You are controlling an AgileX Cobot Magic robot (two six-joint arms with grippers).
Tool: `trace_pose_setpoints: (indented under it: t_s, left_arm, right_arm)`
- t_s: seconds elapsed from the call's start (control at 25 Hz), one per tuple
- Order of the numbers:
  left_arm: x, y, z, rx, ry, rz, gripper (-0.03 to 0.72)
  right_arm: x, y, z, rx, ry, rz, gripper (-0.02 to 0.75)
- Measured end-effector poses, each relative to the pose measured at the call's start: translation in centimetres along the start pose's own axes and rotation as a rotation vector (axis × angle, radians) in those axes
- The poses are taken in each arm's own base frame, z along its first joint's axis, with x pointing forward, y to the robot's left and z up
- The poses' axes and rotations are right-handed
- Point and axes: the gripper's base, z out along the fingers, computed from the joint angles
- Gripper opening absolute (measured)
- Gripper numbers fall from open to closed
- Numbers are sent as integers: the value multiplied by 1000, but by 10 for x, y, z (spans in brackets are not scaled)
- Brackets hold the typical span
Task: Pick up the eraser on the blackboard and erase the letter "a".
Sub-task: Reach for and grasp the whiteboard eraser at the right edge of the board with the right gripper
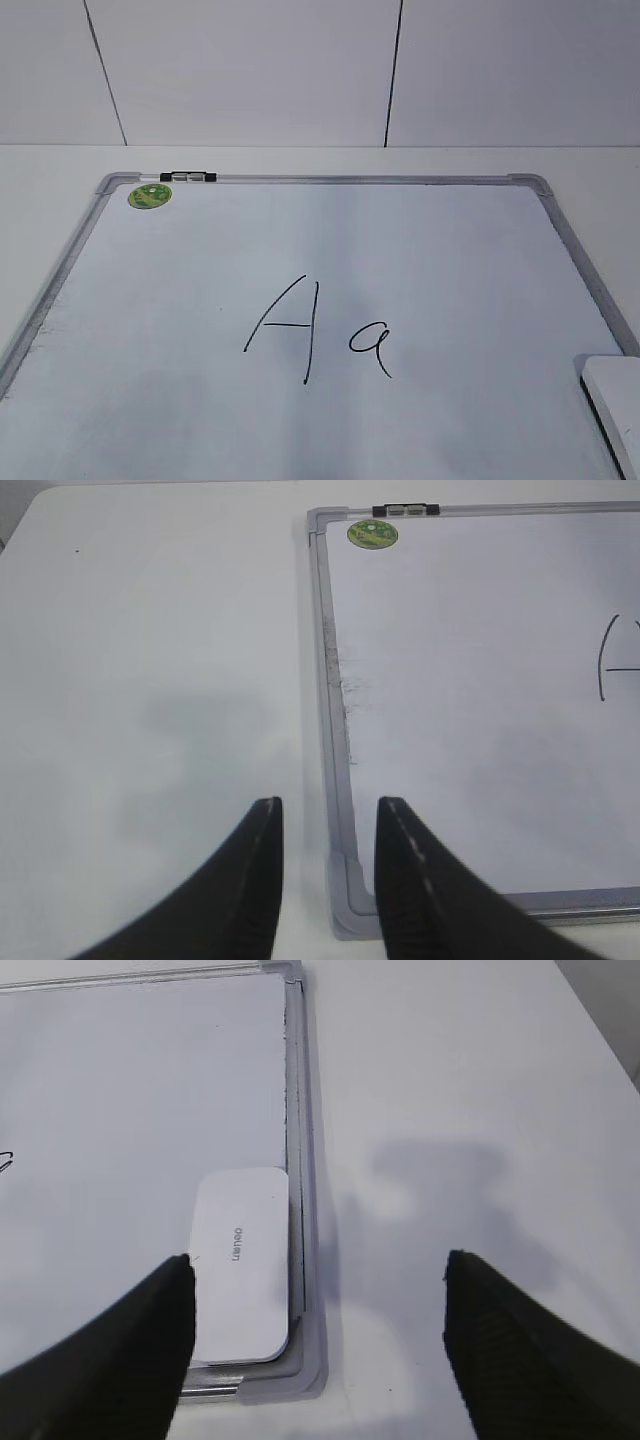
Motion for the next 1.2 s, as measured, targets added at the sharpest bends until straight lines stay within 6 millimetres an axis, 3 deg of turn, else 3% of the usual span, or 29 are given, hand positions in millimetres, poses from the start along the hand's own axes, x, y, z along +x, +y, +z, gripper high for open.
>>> trace_pose_setpoints:
  t_s: [0.44,0.76,1.2]
  left_arm:
    - [0,0,0,4,0,2,238]
    - [0,0,0,7,0,4,239]
    - [0,0,0,7,0,4,239]
  right_arm:
    - [-9,2,13,0,103,-16,592]
    - [-19,5,33,-2,243,-33,592]
    - [-62,9,52,-18,250,-75,592]
